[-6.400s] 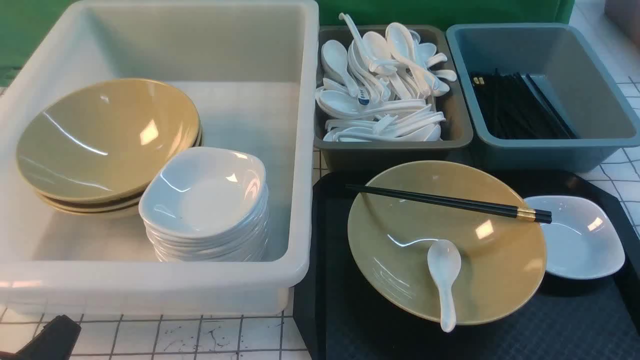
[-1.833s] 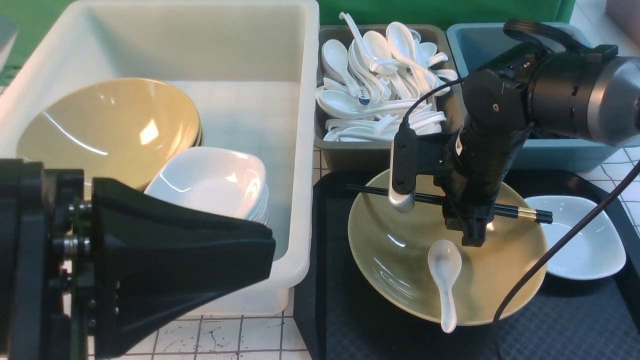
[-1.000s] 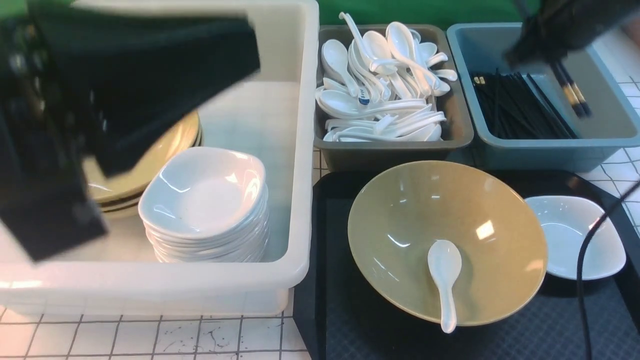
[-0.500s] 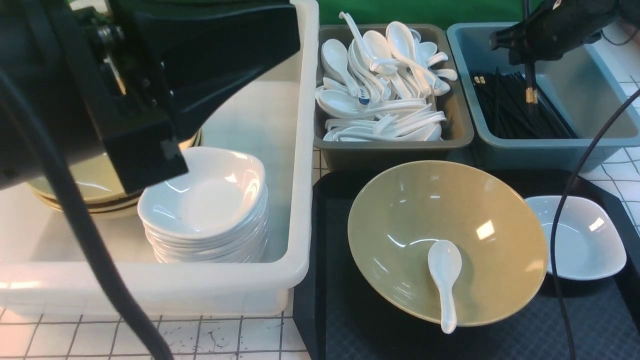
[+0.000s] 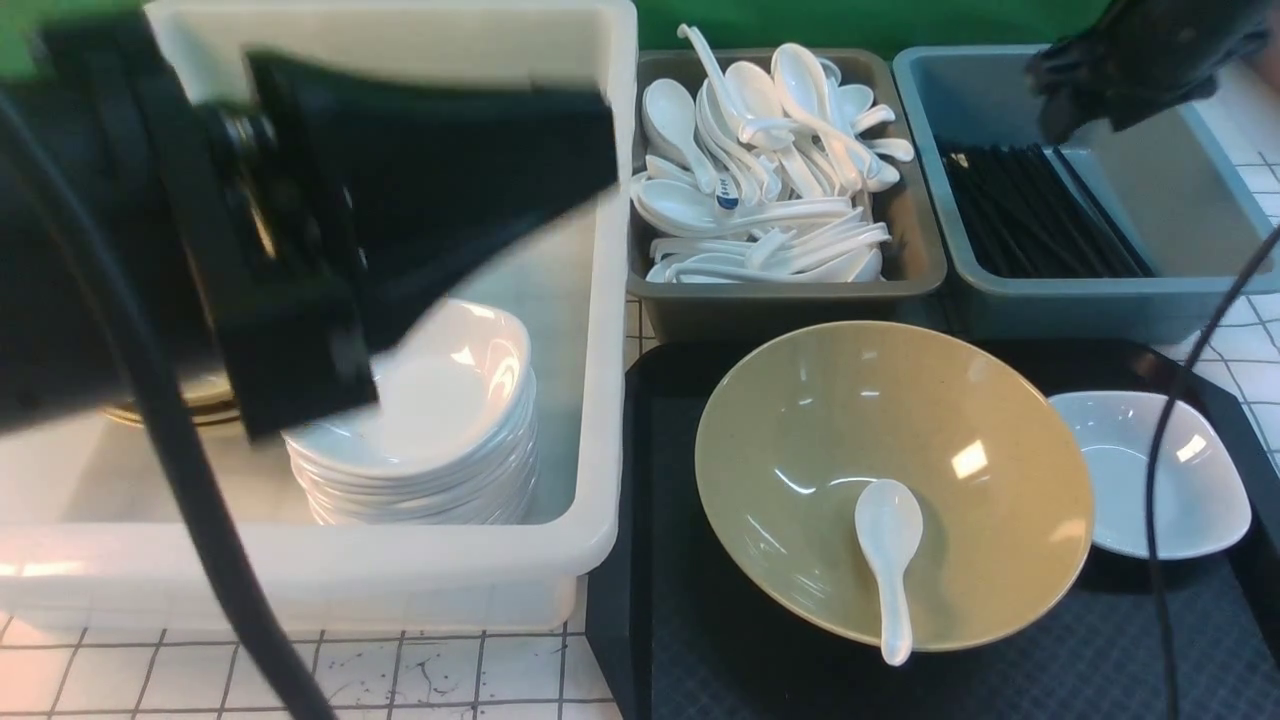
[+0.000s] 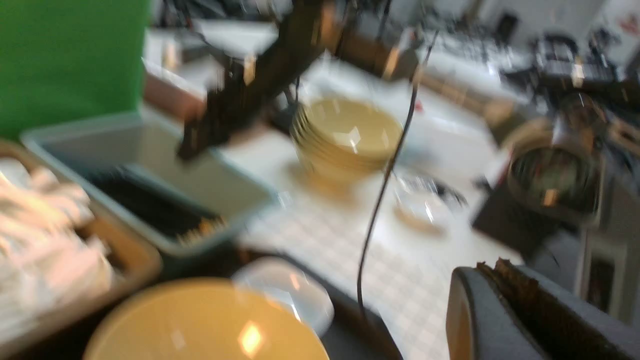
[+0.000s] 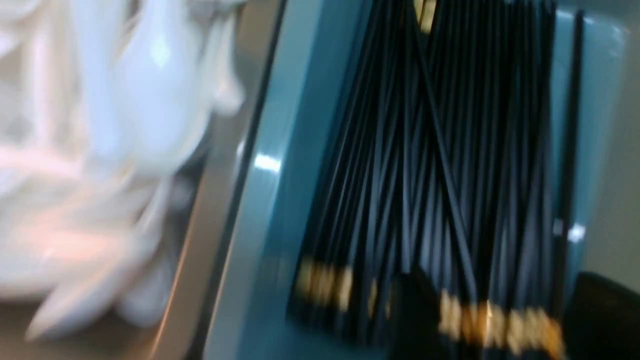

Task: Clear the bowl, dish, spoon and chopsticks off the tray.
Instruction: Use the right arm to grab the plate

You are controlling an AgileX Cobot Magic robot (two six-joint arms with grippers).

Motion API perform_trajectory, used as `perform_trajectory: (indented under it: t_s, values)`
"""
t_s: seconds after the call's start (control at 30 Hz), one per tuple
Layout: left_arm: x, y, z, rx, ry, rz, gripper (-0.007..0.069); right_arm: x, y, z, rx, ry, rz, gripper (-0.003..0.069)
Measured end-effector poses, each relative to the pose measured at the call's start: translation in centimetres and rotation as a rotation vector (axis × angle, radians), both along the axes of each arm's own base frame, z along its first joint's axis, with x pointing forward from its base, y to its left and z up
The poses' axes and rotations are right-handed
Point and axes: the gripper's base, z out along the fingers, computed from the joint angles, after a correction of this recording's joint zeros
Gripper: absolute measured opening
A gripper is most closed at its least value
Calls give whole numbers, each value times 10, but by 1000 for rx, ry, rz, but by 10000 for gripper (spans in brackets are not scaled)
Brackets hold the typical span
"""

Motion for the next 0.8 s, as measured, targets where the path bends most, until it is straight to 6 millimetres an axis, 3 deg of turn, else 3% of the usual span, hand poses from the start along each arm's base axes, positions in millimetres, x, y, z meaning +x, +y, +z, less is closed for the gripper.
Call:
perform_trajectory:
  t_s: [0.23,0.33,0.37,0.5,0.6,0.7,0.8]
  values:
    - [-14,-2,-16,143,131,-140,-1,-63,-1,73,-13,-62,29,106]
    - [-15,-2,-18,164,143,-155,-1,-88,1,83,-6,-63,23,92]
    - [-16,-2,-20,179,147,-165,-1,-110,2,83,3,-43,13,91]
    - [-18,-1,-23,216,149,-181,-1,-161,2,55,13,81,-21,97]
    - [-18,-1,-24,231,148,-186,-1,-195,-6,1,-3,236,-97,113]
    - [-19,-1,-24,235,151,-191,-1,-207,-13,-38,-23,269,-108,137]
    - [-19,-1,-24,235,151,-192,-1,-215,-14,-75,-77,265,29,182]
